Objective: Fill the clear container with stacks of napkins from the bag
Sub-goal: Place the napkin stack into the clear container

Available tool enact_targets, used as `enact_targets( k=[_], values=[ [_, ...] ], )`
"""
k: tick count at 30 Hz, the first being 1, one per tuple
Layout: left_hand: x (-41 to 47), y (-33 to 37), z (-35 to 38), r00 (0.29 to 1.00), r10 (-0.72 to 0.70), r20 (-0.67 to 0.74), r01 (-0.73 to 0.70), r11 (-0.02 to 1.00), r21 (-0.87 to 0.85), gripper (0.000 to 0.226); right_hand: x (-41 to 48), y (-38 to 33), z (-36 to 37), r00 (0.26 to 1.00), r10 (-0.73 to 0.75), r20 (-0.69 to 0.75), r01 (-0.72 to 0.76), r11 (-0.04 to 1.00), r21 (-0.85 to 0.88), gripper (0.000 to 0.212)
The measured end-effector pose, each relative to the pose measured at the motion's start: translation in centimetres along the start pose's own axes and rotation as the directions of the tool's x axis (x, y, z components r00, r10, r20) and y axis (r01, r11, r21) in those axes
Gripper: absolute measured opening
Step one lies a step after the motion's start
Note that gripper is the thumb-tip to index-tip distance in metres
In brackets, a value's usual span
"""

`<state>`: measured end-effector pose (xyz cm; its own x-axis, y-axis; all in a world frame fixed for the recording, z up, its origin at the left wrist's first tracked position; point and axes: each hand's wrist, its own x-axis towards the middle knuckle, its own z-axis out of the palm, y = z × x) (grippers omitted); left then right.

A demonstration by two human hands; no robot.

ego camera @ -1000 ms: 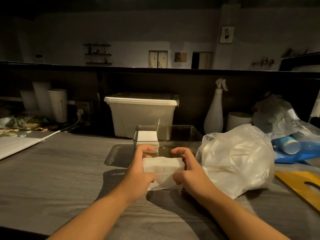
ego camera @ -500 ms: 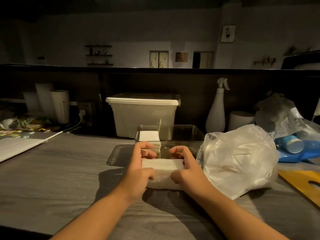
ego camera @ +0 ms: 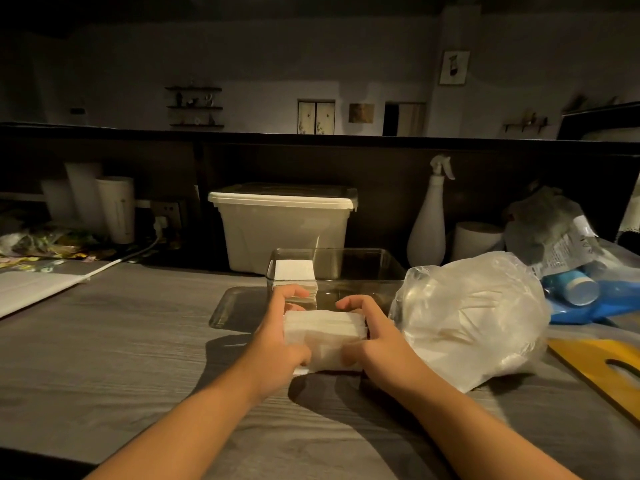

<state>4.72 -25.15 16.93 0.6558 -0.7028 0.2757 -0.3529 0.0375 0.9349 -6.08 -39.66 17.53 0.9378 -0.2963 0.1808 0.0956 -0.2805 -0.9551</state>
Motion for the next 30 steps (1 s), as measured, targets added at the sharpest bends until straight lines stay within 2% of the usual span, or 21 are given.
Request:
enact_targets(
  k=[2,4,11,18,25,27,30],
  values=[
    [0.1,0.3,0.1,0.999,-0.033,0.001,0.033,0.999,-0.009,0.075,0.0,-0.2,0.3,0.999,-0.008,0.049,0.008,1.0,0.01,0.068],
    [0.2,0.4,0.2,0.998,-0.061,-0.001,0.061,0.997,-0.036,0.077,0.0,-0.2,0.3,0.999,-0.013,0.034,0.014,1.0,-0.004,0.071],
    [0.6,-0.2,-0.2,0.994,-0.08,-0.075,0.072,0.992,-0.099,0.065,0.0,0.5,-1.1,0.989,-0.013,-0.149,0.006,0.999,-0.048,0.053],
    [-0.1,-0.4,-0.7,0.986,-0.031,-0.163,0.028,0.999,-0.023,0.061,0.0,0.2,-1.0,0.991,0.05,-0.121,-0.054,0.998,-0.034,0.035],
    [-0.5,-0.1,-1.5,0.983,-0.029,-0.183,0.023,0.999,-0.036,0.058,0.0,0.3,-1.1,0.992,0.072,-0.104,-0.083,0.99,-0.11,0.031],
    [-0.5,0.1,-1.6,0.979,-0.034,-0.2,0.02,0.997,-0.072,0.058,-0.1,0.1,-1.1,0.987,0.086,-0.133,-0.095,0.994,-0.06,0.027],
    [-0.7,0.7,-1.6,0.986,-0.024,-0.167,0.009,0.996,-0.088,0.062,-0.3,-0.5,-1.3,0.982,0.079,-0.173,-0.079,0.997,0.01,0.036]
  ],
)
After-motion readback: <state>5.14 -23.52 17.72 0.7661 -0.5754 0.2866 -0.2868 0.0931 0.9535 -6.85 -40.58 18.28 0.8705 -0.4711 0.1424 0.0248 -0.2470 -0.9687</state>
